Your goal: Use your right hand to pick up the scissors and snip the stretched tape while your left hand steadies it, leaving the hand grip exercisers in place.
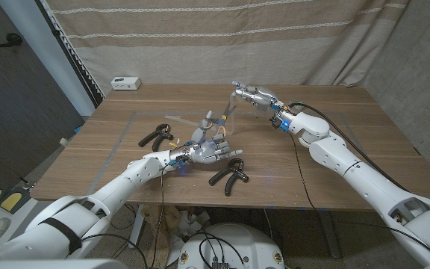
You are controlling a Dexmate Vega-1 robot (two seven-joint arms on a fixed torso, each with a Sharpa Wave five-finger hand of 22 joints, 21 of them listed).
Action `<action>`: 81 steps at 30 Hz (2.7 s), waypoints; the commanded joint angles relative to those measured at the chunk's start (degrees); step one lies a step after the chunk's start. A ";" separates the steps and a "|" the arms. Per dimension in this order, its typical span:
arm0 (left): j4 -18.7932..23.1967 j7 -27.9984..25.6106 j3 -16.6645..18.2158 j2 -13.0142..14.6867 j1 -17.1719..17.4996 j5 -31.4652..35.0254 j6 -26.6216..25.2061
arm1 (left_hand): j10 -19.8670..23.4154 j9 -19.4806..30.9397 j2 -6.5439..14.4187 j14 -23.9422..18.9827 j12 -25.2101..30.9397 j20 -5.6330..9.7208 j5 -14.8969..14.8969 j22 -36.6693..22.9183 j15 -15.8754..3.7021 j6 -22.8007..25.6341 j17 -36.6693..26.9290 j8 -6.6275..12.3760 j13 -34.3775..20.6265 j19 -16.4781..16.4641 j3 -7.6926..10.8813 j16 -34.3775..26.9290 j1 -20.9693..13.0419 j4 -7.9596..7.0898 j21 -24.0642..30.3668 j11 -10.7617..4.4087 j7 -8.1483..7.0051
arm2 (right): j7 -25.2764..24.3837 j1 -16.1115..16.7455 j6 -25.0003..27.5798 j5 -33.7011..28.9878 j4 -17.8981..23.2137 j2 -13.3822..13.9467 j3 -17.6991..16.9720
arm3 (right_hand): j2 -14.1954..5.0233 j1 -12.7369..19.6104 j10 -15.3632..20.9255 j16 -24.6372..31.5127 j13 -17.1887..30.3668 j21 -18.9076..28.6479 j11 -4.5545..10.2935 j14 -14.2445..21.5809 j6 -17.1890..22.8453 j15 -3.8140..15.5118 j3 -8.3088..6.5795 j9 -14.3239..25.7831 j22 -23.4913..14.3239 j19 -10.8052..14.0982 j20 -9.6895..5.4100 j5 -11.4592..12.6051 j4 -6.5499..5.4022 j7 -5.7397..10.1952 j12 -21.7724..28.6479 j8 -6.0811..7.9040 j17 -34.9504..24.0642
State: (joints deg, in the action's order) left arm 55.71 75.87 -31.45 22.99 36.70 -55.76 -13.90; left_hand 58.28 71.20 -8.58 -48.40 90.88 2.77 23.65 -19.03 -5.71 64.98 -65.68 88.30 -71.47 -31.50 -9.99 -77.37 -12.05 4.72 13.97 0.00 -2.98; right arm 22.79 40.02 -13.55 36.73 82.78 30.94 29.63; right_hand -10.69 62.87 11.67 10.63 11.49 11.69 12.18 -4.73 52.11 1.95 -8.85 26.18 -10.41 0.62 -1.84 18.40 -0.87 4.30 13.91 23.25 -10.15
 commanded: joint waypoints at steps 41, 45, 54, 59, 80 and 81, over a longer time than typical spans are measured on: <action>0.21 0.15 2.20 -1.36 1.83 -1.69 4.08 | 3.16 0.09 15.71 1.39 0.13 5.42 4.89 -1.43 -6.16 14.31 -2.59 2.47 -0.20 1.17 -6.77 -0.47 -4.52 -1.20 0.65 -5.17 11.54 | -0.74 0.69 -0.27 0.41 1.35 0.99 -0.98 | 0.06 -0.67 0.19 0.04 0.11 0.16 -0.15 0.16 0.84 7.44 0.21 0.05 -0.13 0.24 -2.79 0.58 0.44 -0.05 0.12 -0.31 -0.13; 0.51 -0.09 2.58 -1.49 2.15 -1.97 4.62 | 3.04 0.08 17.17 1.76 0.11 5.82 5.31 -1.52 -6.21 14.47 -2.17 2.45 -0.19 1.30 -6.20 0.01 -6.15 -0.97 0.68 -5.60 11.29 | -0.85 0.74 -0.36 0.40 1.50 1.08 -1.09 | 0.06 -0.68 0.22 0.05 0.10 0.17 -0.16 0.18 0.95 7.41 0.22 0.01 -0.13 0.25 -2.75 0.60 0.46 -0.11 0.13 -0.32 -0.13; 1.37 -1.03 3.52 -1.52 3.17 -2.74 5.45 | 0.04 0.03 20.64 3.61 -0.02 5.56 5.96 -3.23 -6.26 13.50 -2.85 2.24 -0.17 2.79 1.74 1.30 -14.18 -2.91 1.44 -5.06 9.19 | -0.93 0.88 -0.33 0.43 1.87 1.29 -1.19 | 0.09 -0.73 0.23 0.05 0.09 0.15 -0.20 0.16 1.04 7.41 0.26 -0.05 -0.13 0.22 -2.75 0.64 0.49 -0.02 0.12 -0.41 -0.13; 1.65 -1.32 3.77 -1.58 3.58 -3.13 5.52 | -0.40 0.03 20.89 4.14 -0.02 5.38 5.71 -3.86 -6.29 13.23 -2.88 2.20 -0.15 3.23 4.19 1.82 -15.63 -4.00 1.75 -4.36 8.76 | -1.04 1.04 -0.25 0.50 2.13 1.43 -1.26 | 0.09 -0.76 0.17 0.05 0.09 0.15 -0.24 0.15 1.01 7.42 0.28 -0.01 -0.13 0.22 -2.73 0.66 0.51 -0.04 0.09 -0.44 -0.13; 2.99 -3.73 5.38 -1.74 5.17 -4.99 5.84 | -1.55 0.01 20.24 4.15 -0.10 5.54 3.01 -6.40 -4.79 12.56 -1.94 2.17 -0.06 3.72 13.75 4.28 -19.89 -9.22 3.62 -1.50 8.25 | -1.55 1.25 -0.20 0.57 1.82 1.58 -1.55 | 0.07 -0.86 0.16 0.07 0.07 0.15 -0.24 0.17 1.15 7.28 0.32 -0.12 -0.13 0.22 -2.67 0.72 0.55 -0.13 0.07 -0.62 -0.13; 2.87 -3.60 5.28 -1.70 5.04 -4.78 6.05 | -1.77 0.01 20.19 4.24 -0.15 5.57 2.92 -6.45 -4.75 12.49 -2.25 2.15 -0.06 3.70 13.94 4.16 -19.96 -9.35 3.67 -1.43 8.25 | -1.53 1.22 -0.42 0.42 1.71 1.55 -1.52 | 0.07 -0.86 0.18 0.06 0.07 0.16 -0.23 0.16 1.17 7.28 0.32 -0.13 -0.13 0.23 -2.65 0.72 0.56 -0.16 0.08 -0.62 -0.13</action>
State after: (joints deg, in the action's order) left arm 58.36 72.76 -26.51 21.31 41.39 -60.28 -8.24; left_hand 56.74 71.08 8.87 -44.21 90.88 2.77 26.94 -25.12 -4.78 67.14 -67.42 88.30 -71.35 -27.60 3.36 -73.22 -28.32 -4.25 17.02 -1.90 -5.09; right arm 21.26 41.33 -13.73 37.22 84.99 32.57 28.16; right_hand -10.70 62.25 11.67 10.63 11.49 11.69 12.18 -4.73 52.50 1.96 -8.62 26.02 -10.41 0.62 -1.84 18.87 -0.65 4.08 13.91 22.59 -10.15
